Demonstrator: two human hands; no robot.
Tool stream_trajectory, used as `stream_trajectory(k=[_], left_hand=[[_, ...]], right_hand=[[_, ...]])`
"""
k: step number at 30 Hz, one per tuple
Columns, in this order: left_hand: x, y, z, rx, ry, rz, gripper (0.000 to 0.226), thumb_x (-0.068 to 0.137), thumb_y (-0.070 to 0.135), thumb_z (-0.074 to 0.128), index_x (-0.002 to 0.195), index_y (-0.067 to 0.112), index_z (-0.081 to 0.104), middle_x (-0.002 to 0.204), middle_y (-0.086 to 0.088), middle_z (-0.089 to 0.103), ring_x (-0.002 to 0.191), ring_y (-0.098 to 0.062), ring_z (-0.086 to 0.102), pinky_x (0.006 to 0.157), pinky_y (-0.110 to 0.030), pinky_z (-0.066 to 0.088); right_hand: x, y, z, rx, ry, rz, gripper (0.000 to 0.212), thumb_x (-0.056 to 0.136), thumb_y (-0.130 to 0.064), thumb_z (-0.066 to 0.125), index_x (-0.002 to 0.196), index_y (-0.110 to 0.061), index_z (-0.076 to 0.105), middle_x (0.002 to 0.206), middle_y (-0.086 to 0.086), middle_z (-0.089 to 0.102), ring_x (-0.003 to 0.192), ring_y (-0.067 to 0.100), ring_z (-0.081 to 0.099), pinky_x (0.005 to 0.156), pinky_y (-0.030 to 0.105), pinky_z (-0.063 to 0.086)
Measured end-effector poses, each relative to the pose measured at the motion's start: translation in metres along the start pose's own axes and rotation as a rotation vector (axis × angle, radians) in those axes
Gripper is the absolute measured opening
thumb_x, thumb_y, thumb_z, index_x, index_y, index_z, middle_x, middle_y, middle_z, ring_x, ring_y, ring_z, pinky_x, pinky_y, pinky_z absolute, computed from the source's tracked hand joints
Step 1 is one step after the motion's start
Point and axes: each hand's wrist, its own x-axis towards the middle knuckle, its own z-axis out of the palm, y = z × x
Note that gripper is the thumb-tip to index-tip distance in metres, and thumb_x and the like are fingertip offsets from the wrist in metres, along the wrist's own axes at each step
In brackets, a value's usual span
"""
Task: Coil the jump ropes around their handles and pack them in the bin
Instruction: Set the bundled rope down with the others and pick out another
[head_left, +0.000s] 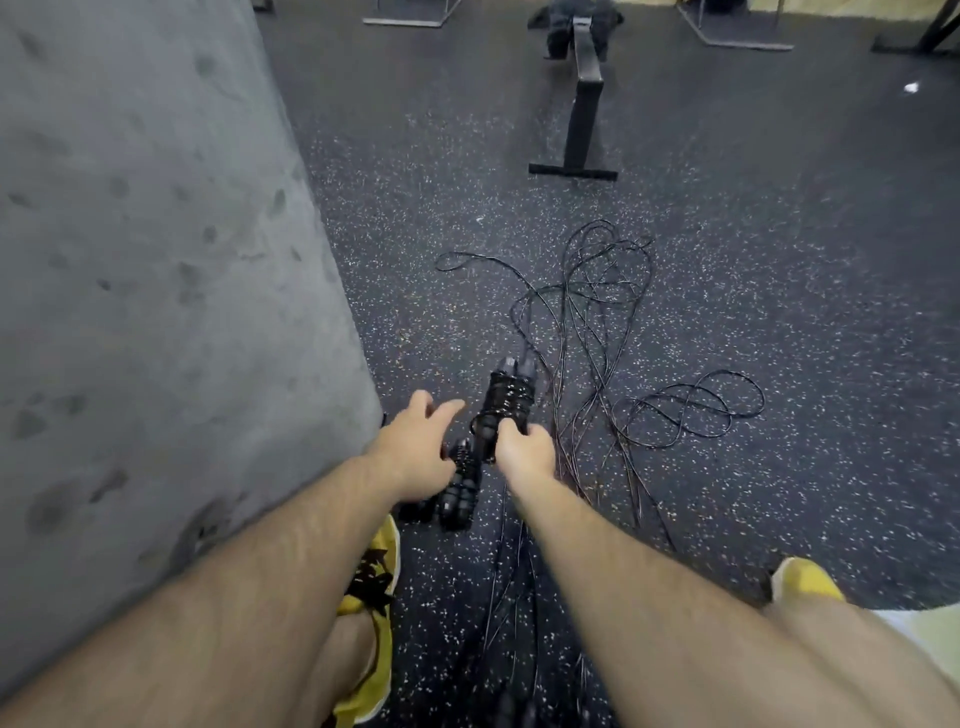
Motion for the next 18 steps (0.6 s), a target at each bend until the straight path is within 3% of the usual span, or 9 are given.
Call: stream_trajectory(k=[4,8,11,13,16,18], left_hand=[[0.022,-0.021,0.06,0.055,-0.147,-0.132,0.057,0.09,0.03,0.052,0.145,0.022,0.042,0.145,-0.006,0.031,0.129,-0.031,0.045,0.107,-0.044,0.042],[0.039,-0.016,0.128,0.143,-0.258,-0.029,0.057,0.093,0.03,0.052,0.149,0.022,0.039,0.154,0.0,0.032,0.142,-0.023,0.034,0.114,-0.043,0.033],[0.052,-0.01,0.165,0.15,-0.296,0.01,0.068,0.094,0.029,0.05,0.157,0.024,0.026,0.167,0.002,0.016,0.153,-0.018,0.014,0.123,-0.041,0.02],[0.056,-0.014,0.179,0.143,-0.321,-0.055,0.075,0.094,0.029,0.05,0.16,0.025,0.016,0.17,0.002,0.001,0.155,-0.018,0.006,0.124,-0.042,0.015],[0.057,-0.026,0.184,0.115,-0.355,-0.102,0.079,0.093,0.025,0.051,0.161,0.027,0.01,0.168,0.006,-0.014,0.155,-0.016,0.005,0.124,-0.045,0.016],[0.057,-0.031,0.182,0.106,-0.383,-0.094,0.078,0.093,0.025,0.051,0.161,0.028,0.011,0.168,0.009,-0.016,0.154,-0.014,0.007,0.123,-0.045,0.019]], right_hand=[[0.046,0.085,-0.003,-0.127,0.1,0.215,0.039,0.095,-0.028,0.055,0.124,-0.002,0.059,0.12,0.017,0.065,0.107,0.034,0.06,0.09,0.033,0.045],[0.073,0.135,0.01,-0.184,0.054,0.17,0.035,0.093,-0.02,0.056,0.127,-0.011,0.054,0.115,0.013,0.067,0.101,0.032,0.062,0.087,0.032,0.045],[0.083,0.149,0.03,-0.1,0.011,0.096,0.038,0.091,-0.012,0.055,0.125,-0.021,0.041,0.103,0.007,0.066,0.095,0.029,0.064,0.089,0.034,0.048],[0.087,0.152,0.045,-0.067,-0.049,0.091,0.033,0.092,-0.012,0.055,0.117,-0.024,0.038,0.098,0.002,0.063,0.092,0.025,0.062,0.089,0.034,0.048],[0.093,0.159,0.058,-0.103,-0.115,0.105,0.029,0.093,-0.016,0.055,0.115,-0.026,0.038,0.108,0.006,0.064,0.095,0.025,0.063,0.093,0.038,0.049],[0.097,0.161,0.059,-0.149,-0.149,0.121,0.031,0.096,-0.017,0.053,0.123,-0.022,0.04,0.113,0.007,0.064,0.097,0.025,0.063,0.093,0.038,0.05]])
